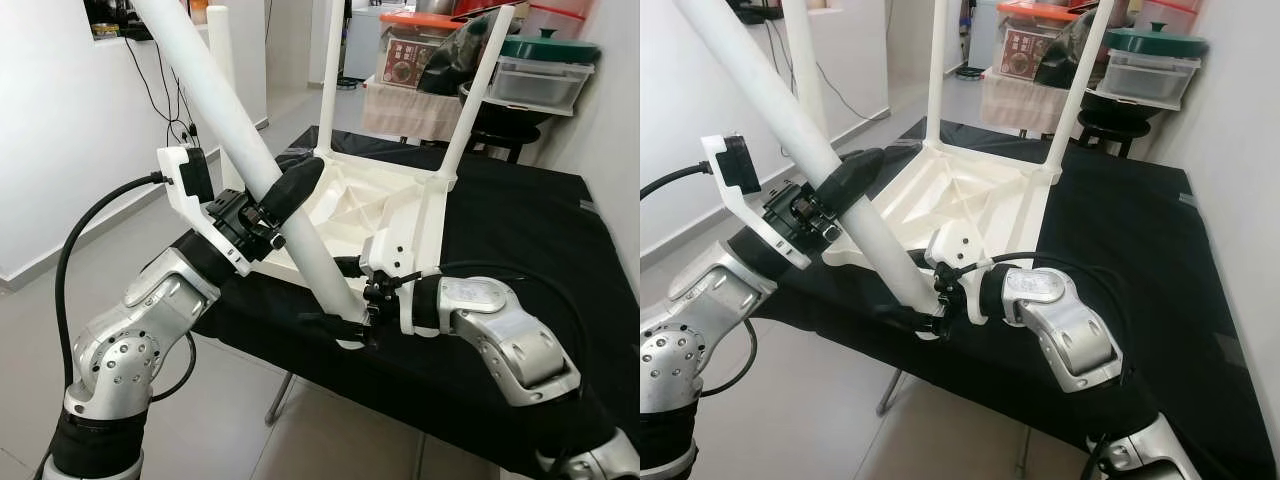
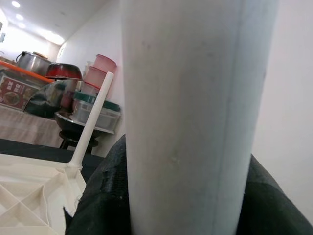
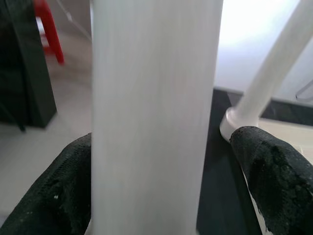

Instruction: Building children table

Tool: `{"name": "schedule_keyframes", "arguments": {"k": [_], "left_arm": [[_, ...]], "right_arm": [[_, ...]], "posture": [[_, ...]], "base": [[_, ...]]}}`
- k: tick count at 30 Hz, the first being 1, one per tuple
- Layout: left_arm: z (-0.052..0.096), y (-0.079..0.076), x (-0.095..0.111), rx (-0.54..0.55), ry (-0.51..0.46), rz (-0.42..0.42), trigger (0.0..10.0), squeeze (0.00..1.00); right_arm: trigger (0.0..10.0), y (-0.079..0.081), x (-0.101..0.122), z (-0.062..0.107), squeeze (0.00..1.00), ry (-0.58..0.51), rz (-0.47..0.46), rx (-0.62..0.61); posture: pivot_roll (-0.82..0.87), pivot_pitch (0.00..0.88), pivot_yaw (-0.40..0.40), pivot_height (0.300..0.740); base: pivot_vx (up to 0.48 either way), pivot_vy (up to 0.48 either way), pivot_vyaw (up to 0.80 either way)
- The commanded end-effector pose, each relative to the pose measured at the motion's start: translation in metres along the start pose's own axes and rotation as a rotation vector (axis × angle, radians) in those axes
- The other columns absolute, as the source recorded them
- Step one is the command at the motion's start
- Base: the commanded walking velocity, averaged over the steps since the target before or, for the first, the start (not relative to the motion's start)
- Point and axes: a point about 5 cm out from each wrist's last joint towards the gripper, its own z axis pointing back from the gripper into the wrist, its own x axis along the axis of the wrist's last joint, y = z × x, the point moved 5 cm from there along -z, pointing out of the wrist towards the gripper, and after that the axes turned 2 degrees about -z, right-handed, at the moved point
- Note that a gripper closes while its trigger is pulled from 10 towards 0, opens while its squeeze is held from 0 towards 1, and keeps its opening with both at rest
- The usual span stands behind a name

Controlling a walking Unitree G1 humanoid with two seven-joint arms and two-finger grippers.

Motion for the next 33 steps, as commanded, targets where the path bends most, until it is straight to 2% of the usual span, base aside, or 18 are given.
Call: {"name": "schedule_keyframes", "arguments": {"k": [1,5,8,16,17,21,29,30,31,33], "left_arm": [[-0.002,-0.007,0.0,-0.029,-0.007,-0.012,0.0,0.0],[-0.003,-0.008,-0.005,-0.032,0.015,-0.015,0.0,0.0],[-0.004,-0.008,-0.007,-0.032,0.021,-0.017,0.0,0.0],[-0.004,-0.005,-0.015,-0.006,0.05,-0.029,0.0,0.0],[-0.006,-0.005,-0.018,0.003,0.056,-0.037,0.0,0.0],[-0.01,-0.008,-0.023,-0.002,0.07,-0.058,0.0,0.0],[-0.012,-0.012,-0.032,-0.016,0.104,-0.103,0.0,0.0],[-0.012,-0.013,-0.033,-0.017,0.109,-0.11,0.0,0.0],[-0.013,-0.015,-0.035,-0.021,0.107,-0.109,0.0,0.0],[-0.014,-0.016,-0.035,-0.023,0.106,-0.106,0.0,0.0]], "right_arm": [[10.0,0.006,0.01,-0.006,0.0,-0.026,0.006,0.021],[10.0,0.011,0.008,-0.02,0.0,-0.005,0.008,0.021],[10.0,0.01,0.006,-0.022,0.0,0.005,0.012,0.013],[10.0,-0.003,0.001,-0.027,0.0,0.074,0.011,-0.07],[10.0,-0.01,-0.002,-0.028,0.0,0.104,-0.023,-0.125],[10.0,-0.017,-0.01,-0.031,0.0,0.146,-0.095,-0.205],[10.0,-0.019,-0.019,-0.035,0.0,0.179,-0.154,-0.258],[6.2,-0.019,-0.02,-0.036,0.0,0.182,-0.161,-0.266],[0.0,-0.019,-0.02,-0.039,0.0,0.17,-0.166,-0.28],[0.0,-0.019,-0.019,-0.04,0.0,0.164,-0.166,-0.283]], "posture": [[0.04,0.0,-0.042,0.74],[0.04,0.0,-0.044,0.74],[0.04,0.0,-0.044,0.74],[0.04,0.0,-0.046,0.74],[0.04,0.0,-0.046,0.74],[0.03,0.0,-0.046,0.74],[0.03,0.0,-0.051,0.74],[0.03,0.0,-0.051,0.74],[0.03,0.0,-0.052,0.74],[0.03,0.0,-0.052,0.74]], "base": [[0.0,0.0,0.0],[0.0,0.0,0.0],[0.0,0.0,0.0],[0.0,0.0,0.0],[0.0,0.0,0.0],[0.0,0.0,0.0],[0.0,0.0,0.0],[0.0,0.0,0.0],[0.0,0.0,0.0],[0.0,0.0,0.0]]}}
